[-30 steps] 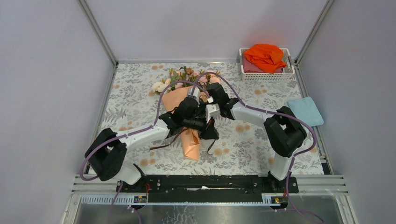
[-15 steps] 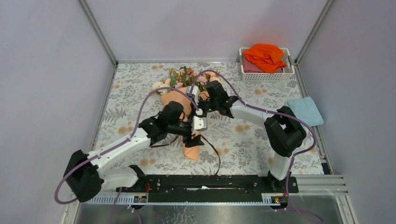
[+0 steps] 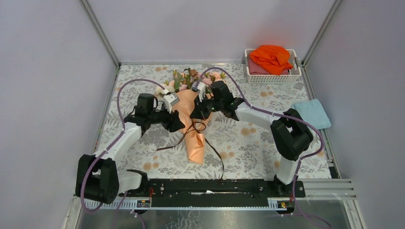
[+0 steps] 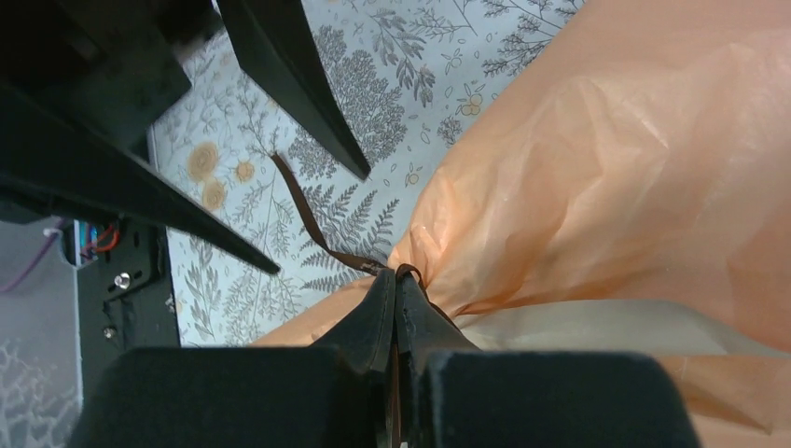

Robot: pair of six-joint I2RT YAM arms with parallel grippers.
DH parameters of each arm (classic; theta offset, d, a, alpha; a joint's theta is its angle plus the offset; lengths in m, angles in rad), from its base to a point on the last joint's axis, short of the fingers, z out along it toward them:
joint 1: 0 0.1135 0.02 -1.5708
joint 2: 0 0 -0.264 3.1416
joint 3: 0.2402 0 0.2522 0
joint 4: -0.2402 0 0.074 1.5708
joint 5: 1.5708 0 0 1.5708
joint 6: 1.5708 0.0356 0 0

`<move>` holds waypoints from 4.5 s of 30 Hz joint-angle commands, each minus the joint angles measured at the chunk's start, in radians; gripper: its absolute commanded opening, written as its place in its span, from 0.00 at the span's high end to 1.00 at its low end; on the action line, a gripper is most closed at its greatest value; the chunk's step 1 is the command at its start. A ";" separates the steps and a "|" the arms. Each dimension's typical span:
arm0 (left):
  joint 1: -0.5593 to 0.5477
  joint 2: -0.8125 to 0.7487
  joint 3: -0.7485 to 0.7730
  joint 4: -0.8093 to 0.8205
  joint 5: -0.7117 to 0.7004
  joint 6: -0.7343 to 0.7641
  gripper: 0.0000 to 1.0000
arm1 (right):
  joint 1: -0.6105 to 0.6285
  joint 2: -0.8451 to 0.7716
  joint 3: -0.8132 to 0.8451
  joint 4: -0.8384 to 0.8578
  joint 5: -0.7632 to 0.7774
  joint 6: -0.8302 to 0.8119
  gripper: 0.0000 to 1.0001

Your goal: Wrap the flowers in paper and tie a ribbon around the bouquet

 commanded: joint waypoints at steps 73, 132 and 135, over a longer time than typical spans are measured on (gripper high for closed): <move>-0.112 0.147 -0.231 0.725 -0.076 -0.347 1.00 | -0.029 -0.041 -0.442 0.215 0.096 0.215 0.77; -0.158 0.102 -0.268 0.735 0.060 -0.133 1.00 | -0.015 0.050 -0.111 0.084 0.187 0.543 0.68; -0.158 0.098 -0.264 0.753 0.050 -0.112 1.00 | -0.018 0.033 -0.091 -0.030 0.185 0.454 0.61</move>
